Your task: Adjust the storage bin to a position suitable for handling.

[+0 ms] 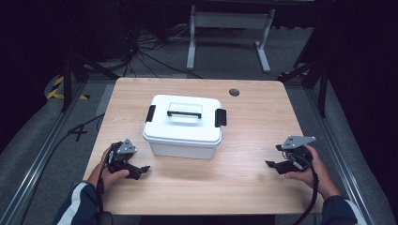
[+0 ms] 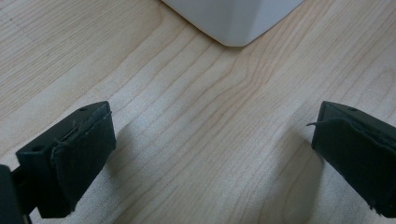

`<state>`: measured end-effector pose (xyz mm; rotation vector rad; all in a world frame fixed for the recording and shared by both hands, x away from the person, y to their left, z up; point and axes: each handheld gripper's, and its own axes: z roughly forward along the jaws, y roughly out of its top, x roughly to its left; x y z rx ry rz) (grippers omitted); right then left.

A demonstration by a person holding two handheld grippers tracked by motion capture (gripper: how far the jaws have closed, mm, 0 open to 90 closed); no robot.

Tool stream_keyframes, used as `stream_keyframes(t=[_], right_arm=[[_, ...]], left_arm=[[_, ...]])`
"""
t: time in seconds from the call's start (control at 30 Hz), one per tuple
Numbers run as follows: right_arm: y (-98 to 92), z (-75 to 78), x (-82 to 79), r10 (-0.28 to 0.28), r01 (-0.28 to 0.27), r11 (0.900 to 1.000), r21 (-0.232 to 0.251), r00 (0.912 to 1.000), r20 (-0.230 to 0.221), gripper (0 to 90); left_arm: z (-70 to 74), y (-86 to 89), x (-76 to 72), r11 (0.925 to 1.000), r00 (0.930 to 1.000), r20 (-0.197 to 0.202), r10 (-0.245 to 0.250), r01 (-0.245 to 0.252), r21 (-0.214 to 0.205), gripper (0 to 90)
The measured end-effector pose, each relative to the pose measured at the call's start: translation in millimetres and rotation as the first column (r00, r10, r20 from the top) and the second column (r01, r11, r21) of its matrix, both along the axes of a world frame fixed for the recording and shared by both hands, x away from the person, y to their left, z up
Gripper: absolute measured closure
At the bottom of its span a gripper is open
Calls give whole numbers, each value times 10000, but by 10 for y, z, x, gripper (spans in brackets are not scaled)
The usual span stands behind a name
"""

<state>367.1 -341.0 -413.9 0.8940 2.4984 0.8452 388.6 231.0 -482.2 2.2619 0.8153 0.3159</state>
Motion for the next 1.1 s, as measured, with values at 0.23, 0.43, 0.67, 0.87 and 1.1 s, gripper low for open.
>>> stream_keyframes(t=[0.23,0.43,0.67,0.87,1.1], right_arm=[[109,204,108,413,-413,9991,-8,9991,-65,235],[243,452,192,745,-737,9962,-454,9971,160,237],[375,794,270,1215,-1192,9906,-678,9921,304,263],[560,1086,346,1656,-1582,9823,-1007,9838,691,297],[787,1262,422,2189,-2058,9671,-1494,9727,770,307]], left_arm=[[0,0,1,10000,10000,2,-10,10,-3,1],[0,0,1,10000,10000,7,-9,9,0,1],[0,0,0,10000,10000,-4,-1,1,5,1],[0,0,0,10000,10000,-2,2,-2,-1,1],[0,0,0,10000,10000,-2,2,-2,-1,1]])
